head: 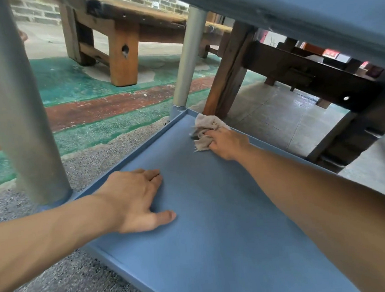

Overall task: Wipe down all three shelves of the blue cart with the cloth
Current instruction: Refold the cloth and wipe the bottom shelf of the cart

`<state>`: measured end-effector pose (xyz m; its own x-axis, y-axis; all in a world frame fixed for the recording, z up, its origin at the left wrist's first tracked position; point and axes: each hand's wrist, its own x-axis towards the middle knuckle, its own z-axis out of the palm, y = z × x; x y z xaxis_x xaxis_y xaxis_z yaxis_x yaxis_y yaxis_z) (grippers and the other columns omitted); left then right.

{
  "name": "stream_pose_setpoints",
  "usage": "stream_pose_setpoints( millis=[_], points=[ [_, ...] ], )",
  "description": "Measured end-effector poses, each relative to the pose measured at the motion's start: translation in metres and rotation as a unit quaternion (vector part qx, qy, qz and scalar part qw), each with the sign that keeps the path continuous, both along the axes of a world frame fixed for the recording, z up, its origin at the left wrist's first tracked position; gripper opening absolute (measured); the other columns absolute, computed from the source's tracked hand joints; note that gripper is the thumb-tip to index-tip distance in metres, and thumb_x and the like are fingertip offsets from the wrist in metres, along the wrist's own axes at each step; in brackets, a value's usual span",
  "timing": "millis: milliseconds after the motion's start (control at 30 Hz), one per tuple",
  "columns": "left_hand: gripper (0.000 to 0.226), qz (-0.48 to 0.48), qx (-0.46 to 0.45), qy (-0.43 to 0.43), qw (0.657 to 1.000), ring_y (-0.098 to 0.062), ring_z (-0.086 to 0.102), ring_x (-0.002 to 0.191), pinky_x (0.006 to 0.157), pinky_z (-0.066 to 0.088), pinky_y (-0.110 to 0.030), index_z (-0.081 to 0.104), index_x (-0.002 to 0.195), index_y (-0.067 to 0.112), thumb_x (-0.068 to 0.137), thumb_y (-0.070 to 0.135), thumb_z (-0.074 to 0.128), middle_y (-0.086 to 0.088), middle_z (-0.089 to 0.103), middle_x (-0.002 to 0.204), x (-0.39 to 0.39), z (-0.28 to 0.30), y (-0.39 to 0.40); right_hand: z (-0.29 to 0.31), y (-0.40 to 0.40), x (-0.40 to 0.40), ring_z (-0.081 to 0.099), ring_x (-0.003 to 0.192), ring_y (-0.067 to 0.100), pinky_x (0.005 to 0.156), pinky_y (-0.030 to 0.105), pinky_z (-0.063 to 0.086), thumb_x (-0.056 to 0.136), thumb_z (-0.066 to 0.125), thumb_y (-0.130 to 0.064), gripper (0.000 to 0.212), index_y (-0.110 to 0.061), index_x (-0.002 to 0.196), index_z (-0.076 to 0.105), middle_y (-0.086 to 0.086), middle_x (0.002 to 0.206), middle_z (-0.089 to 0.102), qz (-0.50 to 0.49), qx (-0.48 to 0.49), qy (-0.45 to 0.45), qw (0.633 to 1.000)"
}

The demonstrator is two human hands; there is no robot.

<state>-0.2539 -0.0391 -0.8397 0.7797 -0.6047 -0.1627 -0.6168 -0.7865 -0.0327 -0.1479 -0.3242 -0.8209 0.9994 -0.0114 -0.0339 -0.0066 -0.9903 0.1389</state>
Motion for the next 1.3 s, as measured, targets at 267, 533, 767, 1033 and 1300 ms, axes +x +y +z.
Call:
stream_pose_setpoints(
  millis=[267, 533, 767, 1033, 1300],
  points=[
    [0.092, 0.026, 0.060, -0.065, 0.996, -0.014, 0.039, 0.055, 0.049, 0.027, -0.030, 0.055, 0.080, 0.022, 0.063, 0.091, -0.003, 0.004, 0.048, 0.066, 0.001, 0.021, -0.026, -0.016, -0.102, -0.062, 0.061, 0.125, 0.032, 0.088, 0.043, 0.053, 0.099, 0.049, -0.024, 0.045, -0.035, 0.143, 0.048, -0.010, 0.157, 0.040, -0.078, -0.062, -0.049, 0.994],
    [0.070, 0.029, 0.082, -0.086, 0.992, -0.018, 0.045, 0.062, 0.050, 0.025, -0.027, 0.044, 0.062, 0.024, 0.082, 0.084, 0.013, 0.005, 0.046, 0.066, -0.002, 0.014, -0.070, -0.018, -0.212, -0.162, 0.064, 0.117, 0.033, 0.079, 0.037, 0.051, 0.098, 0.044, -0.033, 0.043, -0.036, 0.141, 0.046, -0.010, 0.152, 0.045, -0.172, -0.107, -0.039, 0.978],
    [0.079, 0.016, 0.086, -0.131, 0.987, -0.026, 0.070, 0.095, 0.084, 0.055, -0.033, 0.058, 0.074, 0.023, 0.085, 0.079, 0.004, 0.002, 0.070, 0.090, -0.014, -0.009, -0.086, -0.025, -0.291, -0.249, 0.059, 0.126, 0.035, 0.082, 0.035, 0.045, 0.099, 0.046, -0.026, 0.039, -0.033, 0.137, 0.049, 0.002, 0.146, 0.055, -0.345, -0.075, -0.003, 0.936],
    [0.083, -0.004, 0.051, -0.169, 0.984, -0.027, 0.073, 0.096, 0.075, 0.055, -0.026, 0.049, 0.061, 0.020, 0.078, 0.079, -0.008, 0.005, 0.073, 0.089, -0.007, -0.031, -0.083, -0.028, -0.345, -0.346, 0.066, 0.113, 0.038, 0.078, 0.039, 0.043, 0.096, 0.036, -0.041, 0.038, -0.038, 0.132, 0.047, 0.005, 0.142, 0.047, -0.439, -0.117, -0.009, 0.891],
    [0.096, 0.005, 0.071, -0.171, 0.983, -0.029, 0.070, 0.102, 0.076, 0.054, -0.028, 0.071, 0.084, 0.023, 0.080, 0.079, -0.007, 0.004, 0.073, 0.095, -0.012, -0.032, -0.081, -0.039, -0.302, -0.400, 0.069, 0.088, 0.048, 0.065, 0.040, 0.045, 0.097, 0.046, -0.047, 0.029, -0.022, 0.107, 0.057, 0.018, 0.114, 0.056, -0.386, -0.100, -0.105, 0.911]
  ],
)
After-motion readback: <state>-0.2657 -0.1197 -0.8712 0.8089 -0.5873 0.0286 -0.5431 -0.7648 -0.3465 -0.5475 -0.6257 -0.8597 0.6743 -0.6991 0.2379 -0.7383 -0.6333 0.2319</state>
